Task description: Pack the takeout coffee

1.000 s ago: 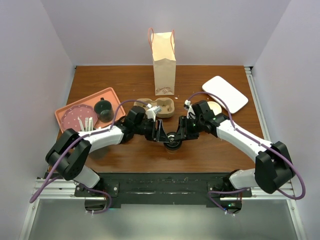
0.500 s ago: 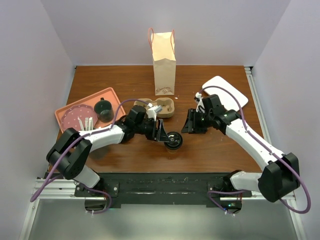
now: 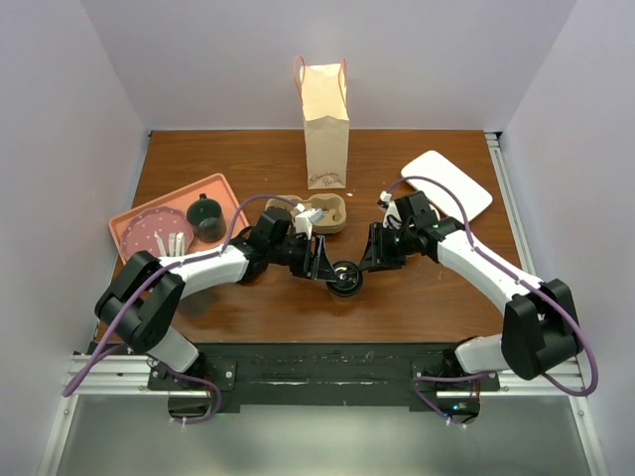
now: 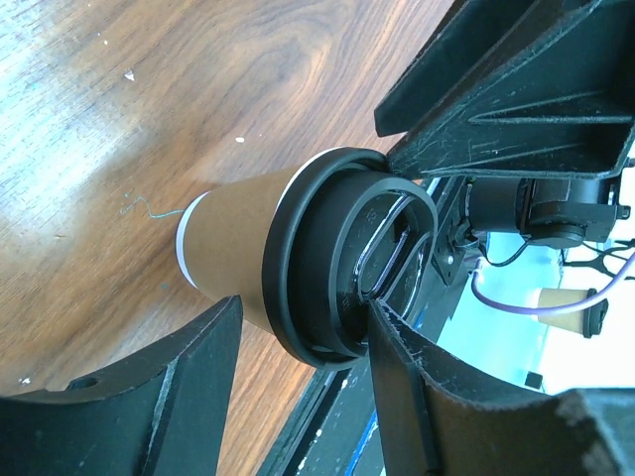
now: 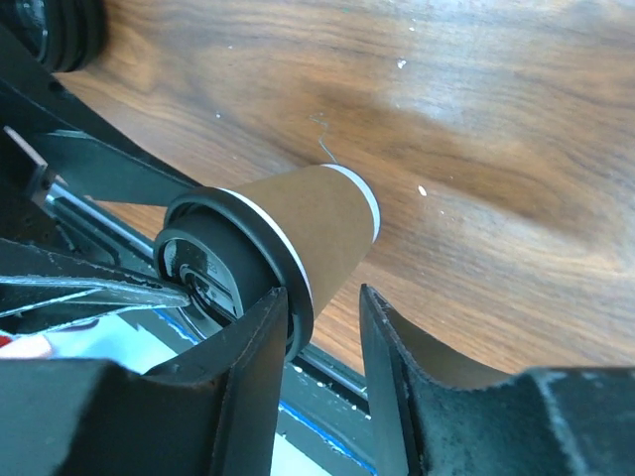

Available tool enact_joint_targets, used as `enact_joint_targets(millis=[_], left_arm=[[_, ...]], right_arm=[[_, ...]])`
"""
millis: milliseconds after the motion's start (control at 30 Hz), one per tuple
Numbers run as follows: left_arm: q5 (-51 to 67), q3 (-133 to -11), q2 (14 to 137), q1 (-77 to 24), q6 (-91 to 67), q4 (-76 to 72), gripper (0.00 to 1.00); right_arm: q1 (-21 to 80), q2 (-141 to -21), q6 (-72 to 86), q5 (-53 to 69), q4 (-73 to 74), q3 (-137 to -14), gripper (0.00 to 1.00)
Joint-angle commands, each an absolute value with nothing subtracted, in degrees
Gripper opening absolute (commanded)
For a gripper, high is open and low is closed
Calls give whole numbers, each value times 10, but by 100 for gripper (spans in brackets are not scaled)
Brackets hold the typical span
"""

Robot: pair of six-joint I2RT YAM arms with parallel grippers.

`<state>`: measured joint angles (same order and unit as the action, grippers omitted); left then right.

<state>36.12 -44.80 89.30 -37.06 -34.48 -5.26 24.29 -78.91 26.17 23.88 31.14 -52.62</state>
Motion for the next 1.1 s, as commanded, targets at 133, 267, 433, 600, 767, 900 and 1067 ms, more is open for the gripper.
enact_joint_targets(millis=[133, 267, 433, 600, 767, 900, 1067], left_arm=[[282, -437, 935, -372, -286, 37, 56], [273, -431, 940, -373, -286, 39, 56], [270, -423, 944, -372, -287, 40, 56], [265, -426, 943, -373, -287, 44, 56], [261, -430, 941, -373, -289, 54, 56], [259, -425, 941, -372, -298, 54, 56], [258, -415, 934, -372, -306, 54, 56]], right_arm=[[242, -801, 243, 213, 292, -480, 24], [241, -796, 252, 178, 291, -439, 20], [241, -792, 265, 161, 272, -381, 18], [242, -797, 265, 169, 258, -381, 18], [242, -787, 258, 160, 301, -453, 25], [242, -766, 267, 149, 345, -513, 30], [241, -737, 271, 176, 381, -517, 35]])
